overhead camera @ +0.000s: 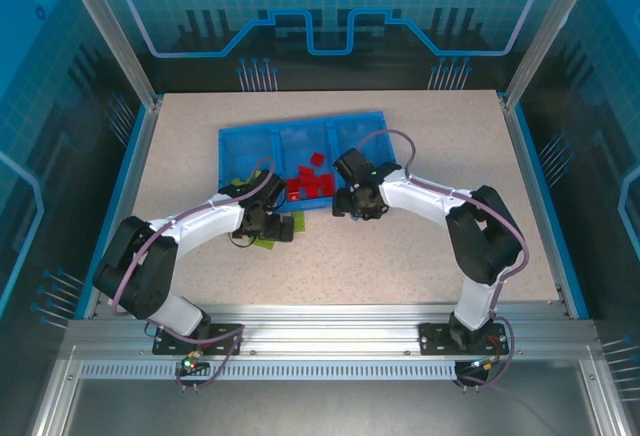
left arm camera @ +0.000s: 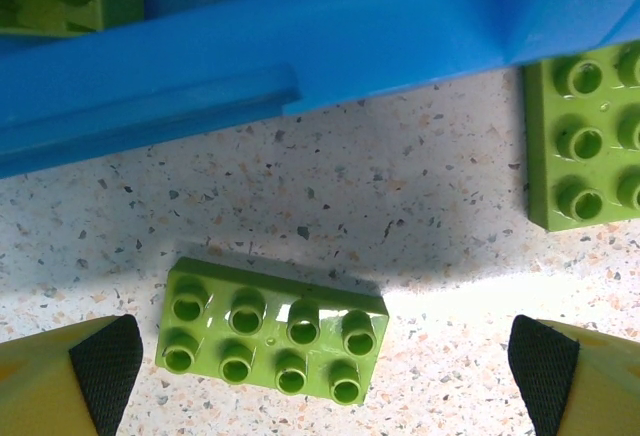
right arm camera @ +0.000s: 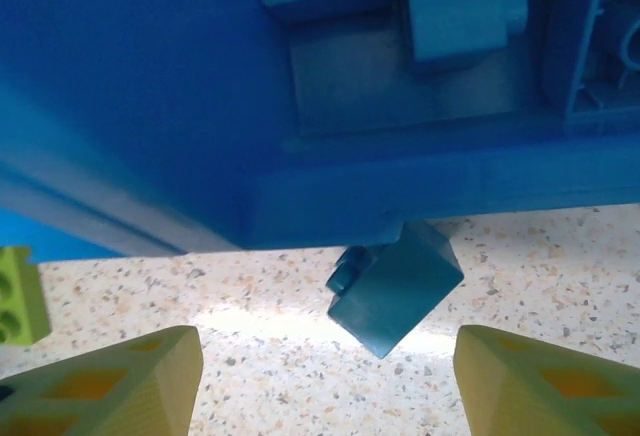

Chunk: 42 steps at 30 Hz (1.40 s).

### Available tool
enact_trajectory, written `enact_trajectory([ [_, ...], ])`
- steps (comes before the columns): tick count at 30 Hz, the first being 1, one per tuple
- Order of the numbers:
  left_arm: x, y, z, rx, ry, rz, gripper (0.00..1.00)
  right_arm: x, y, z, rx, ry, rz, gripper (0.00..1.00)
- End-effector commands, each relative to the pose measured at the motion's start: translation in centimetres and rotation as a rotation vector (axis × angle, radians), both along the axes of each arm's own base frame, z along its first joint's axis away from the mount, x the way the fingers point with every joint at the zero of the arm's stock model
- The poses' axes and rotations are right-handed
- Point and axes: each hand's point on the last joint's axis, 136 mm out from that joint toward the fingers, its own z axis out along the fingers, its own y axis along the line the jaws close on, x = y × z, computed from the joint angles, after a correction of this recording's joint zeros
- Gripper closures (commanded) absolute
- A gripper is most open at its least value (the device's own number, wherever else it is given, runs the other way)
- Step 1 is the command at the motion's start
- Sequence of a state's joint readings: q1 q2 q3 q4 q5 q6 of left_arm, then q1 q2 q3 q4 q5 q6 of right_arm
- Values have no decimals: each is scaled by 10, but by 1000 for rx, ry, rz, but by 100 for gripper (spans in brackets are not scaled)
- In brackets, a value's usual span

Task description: Sort the legos into containers by color

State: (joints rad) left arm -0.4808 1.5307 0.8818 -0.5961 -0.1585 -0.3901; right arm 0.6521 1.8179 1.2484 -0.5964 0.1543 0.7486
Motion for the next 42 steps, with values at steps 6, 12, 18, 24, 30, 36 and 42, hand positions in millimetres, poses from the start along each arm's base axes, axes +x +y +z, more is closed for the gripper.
enact_trajectory([
  [6, -4, -4, 0, -26, 8, 2, 1, 1, -9, -17, -82, 31, -44, 33],
  [12, -5, -3, -2, -22, 14, 6, 1, 10, -16, -28, -112, 22, -69, 36],
  [18, -5, -2, -1, -19, 11, 8, 1, 13, -22, -32, -154, 15, -63, 56],
  [24, -5, -1, -2, -14, 13, 12, 1, 6, -26, -24, -165, -3, -4, 73],
  [30, -5, 3, -2, 10, 16, 18, 1, -21, -21, -3, -154, -16, 68, 75],
  [36, -7, 5, -5, 22, 39, 46, 1, -23, -20, 40, -81, -100, 85, 74],
  [42, -4, -3, -7, -20, 37, 48, 1, 24, -38, 65, -46, -153, 53, 74],
])
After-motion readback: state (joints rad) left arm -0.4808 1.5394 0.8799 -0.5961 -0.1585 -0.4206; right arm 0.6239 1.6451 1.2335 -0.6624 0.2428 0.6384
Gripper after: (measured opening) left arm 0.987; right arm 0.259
